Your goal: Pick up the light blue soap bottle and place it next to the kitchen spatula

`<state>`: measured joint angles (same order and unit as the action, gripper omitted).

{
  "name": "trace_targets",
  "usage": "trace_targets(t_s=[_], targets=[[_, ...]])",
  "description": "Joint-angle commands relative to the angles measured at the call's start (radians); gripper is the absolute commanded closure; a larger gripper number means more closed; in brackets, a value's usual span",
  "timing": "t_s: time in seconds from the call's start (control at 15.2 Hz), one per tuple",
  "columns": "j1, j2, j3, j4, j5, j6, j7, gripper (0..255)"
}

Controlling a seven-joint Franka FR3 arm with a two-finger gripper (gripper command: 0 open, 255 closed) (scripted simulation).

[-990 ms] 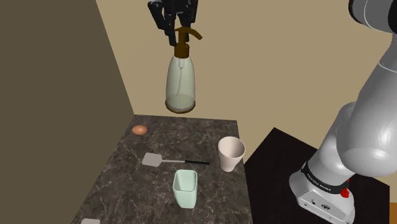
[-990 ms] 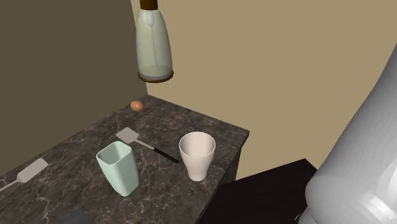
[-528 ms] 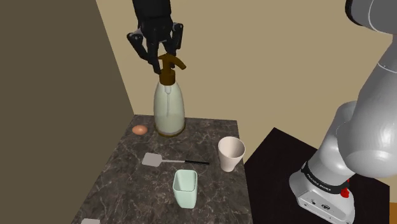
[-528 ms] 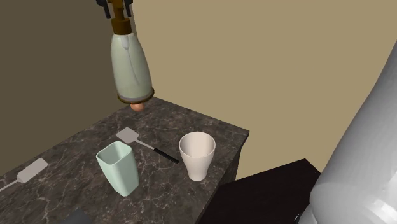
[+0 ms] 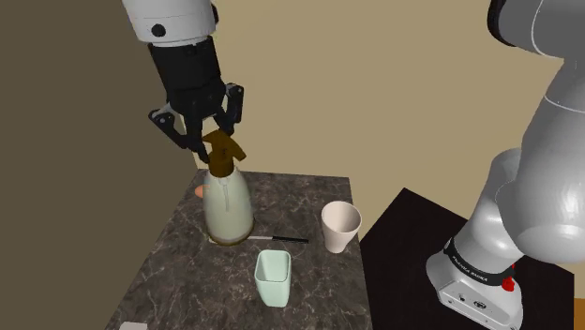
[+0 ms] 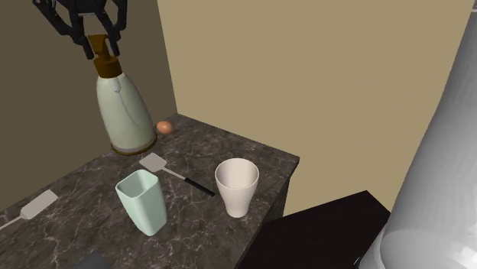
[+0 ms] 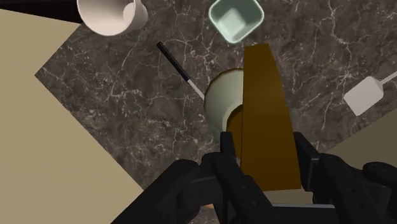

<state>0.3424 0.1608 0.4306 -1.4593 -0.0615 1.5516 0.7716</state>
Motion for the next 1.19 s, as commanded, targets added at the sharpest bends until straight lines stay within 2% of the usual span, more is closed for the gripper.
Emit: trace_targets(t_s=[0.0, 0.66, 1.12], targets=[[0.027, 0.023, 0.016, -0.013, -0.010, 0.034, 0.045, 255], [0.175, 0.217, 0.060, 0.061, -0.098, 0.131, 0.236, 255], [0.167, 0.219, 0.056, -0.031, -0.101, 0.224, 0.239, 255]])
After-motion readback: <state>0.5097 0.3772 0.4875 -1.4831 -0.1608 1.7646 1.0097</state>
